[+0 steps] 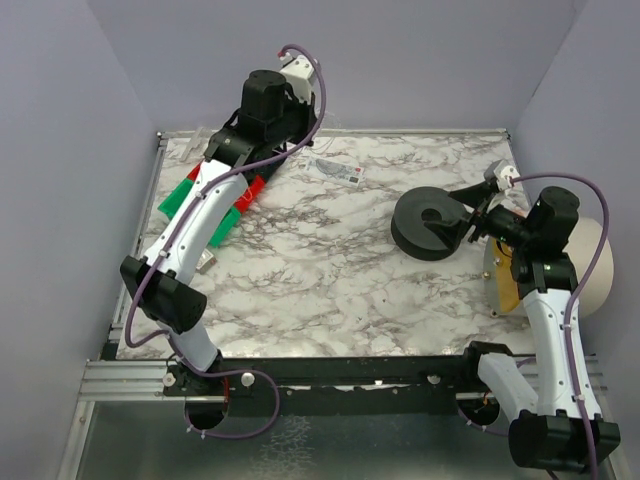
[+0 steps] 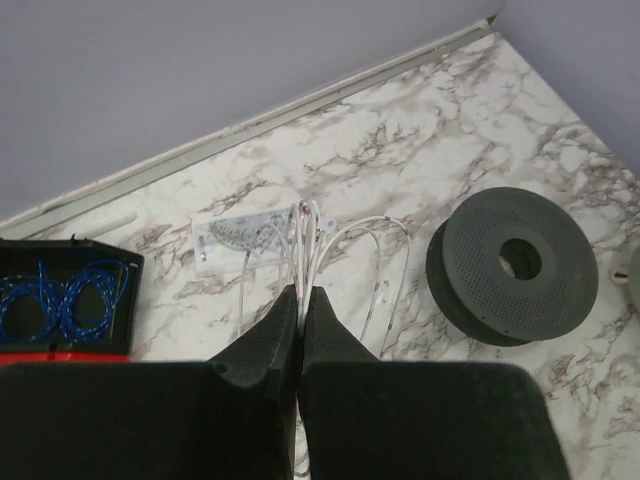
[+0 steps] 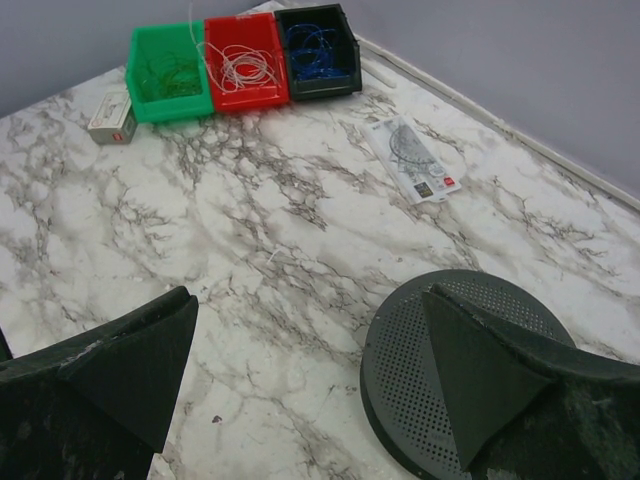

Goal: Wrap the cables
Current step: Pick up the cable from the storage box, then place the cable at the center of the board.

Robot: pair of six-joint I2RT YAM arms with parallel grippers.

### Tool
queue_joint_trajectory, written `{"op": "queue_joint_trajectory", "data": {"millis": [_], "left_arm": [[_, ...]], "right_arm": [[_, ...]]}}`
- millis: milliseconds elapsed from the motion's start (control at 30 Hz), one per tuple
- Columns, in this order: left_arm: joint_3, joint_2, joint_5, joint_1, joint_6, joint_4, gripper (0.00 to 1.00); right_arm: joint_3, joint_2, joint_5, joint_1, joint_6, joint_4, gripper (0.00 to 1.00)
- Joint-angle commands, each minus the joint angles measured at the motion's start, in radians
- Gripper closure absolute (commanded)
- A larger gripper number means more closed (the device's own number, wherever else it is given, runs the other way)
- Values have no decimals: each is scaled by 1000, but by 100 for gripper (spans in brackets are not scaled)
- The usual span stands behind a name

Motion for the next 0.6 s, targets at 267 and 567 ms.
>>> {"op": "queue_joint_trajectory", "data": {"millis": [267,567], "left_arm": [[85,8,77,-204,-27,20,96],[-30,115,35,-237,-68,46,94]], "right_arm": [[-15,16,72,-6,9,25,0],[-12,19,114,-8,0,23,0]]}}
